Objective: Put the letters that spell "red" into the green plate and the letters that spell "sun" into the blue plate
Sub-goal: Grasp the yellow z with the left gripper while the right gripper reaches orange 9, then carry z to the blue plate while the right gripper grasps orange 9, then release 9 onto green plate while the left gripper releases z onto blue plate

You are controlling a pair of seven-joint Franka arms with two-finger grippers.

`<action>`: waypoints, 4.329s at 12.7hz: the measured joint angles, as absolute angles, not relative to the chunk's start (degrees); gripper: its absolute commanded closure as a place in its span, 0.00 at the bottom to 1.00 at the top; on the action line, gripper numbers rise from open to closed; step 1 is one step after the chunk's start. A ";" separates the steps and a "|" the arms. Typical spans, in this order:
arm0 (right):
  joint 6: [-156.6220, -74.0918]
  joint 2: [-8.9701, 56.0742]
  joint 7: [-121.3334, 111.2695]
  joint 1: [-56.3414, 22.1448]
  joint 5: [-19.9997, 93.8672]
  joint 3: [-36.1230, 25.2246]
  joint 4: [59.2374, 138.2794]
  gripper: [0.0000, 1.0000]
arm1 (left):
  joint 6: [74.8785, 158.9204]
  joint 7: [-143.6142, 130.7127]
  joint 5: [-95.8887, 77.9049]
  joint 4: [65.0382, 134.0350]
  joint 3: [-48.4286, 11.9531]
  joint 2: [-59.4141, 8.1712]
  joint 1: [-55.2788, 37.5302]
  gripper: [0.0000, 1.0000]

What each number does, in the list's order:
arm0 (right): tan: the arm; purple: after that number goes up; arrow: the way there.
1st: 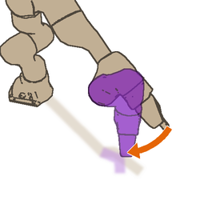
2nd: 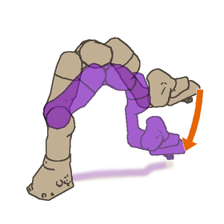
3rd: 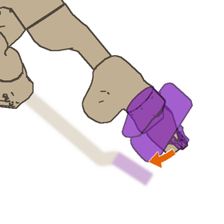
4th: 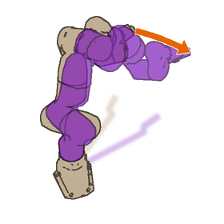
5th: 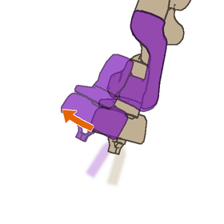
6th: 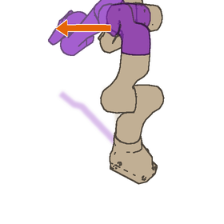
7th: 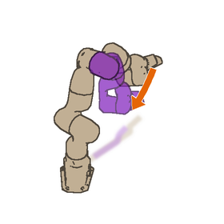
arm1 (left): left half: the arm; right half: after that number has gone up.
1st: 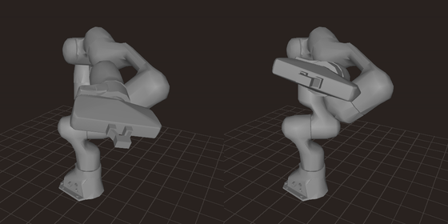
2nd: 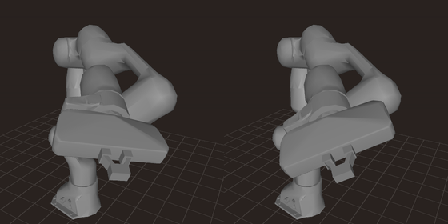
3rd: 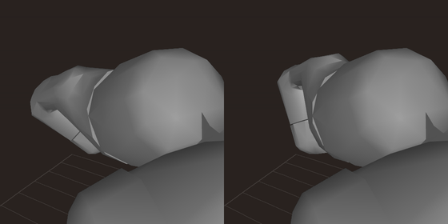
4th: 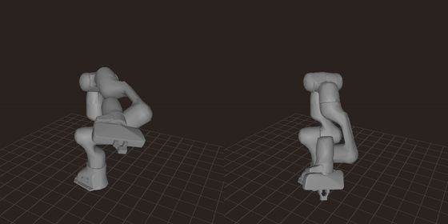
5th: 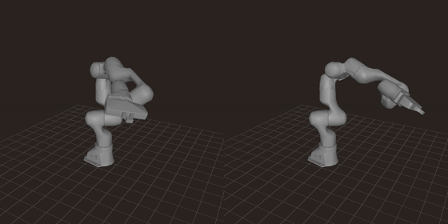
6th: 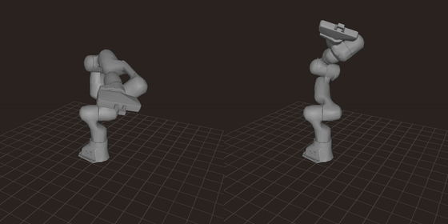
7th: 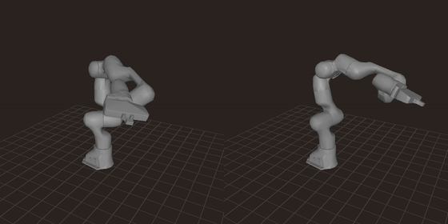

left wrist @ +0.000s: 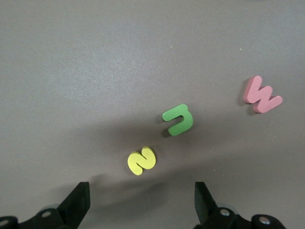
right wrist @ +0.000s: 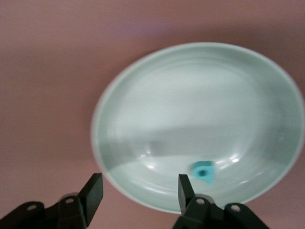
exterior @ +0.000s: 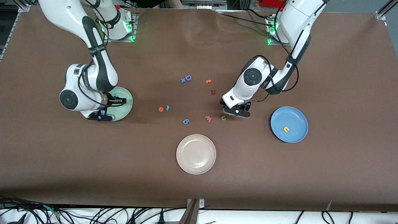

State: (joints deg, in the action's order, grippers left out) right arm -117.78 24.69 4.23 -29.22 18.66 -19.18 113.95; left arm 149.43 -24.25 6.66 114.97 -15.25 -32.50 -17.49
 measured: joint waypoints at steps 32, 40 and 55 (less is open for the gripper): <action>-144.67 33.45 41.13 -42.20 19.74 -12.55 112.88 0.77 | 132.41 4.53 10.53 111.03 -14.37 -27.33 5.76 0.94; -144.58 33.28 41.17 -42.37 19.73 -12.64 112.79 0.82 | 132.40 5.74 6.02 112.61 -14.98 -29.52 7.51 0.00; -119.32 27.42 10.75 -42.07 19.73 -31.38 116.92 0.79 | 124.72 -12.20 5.47 106.51 -18.69 -27.78 -3.57 0.00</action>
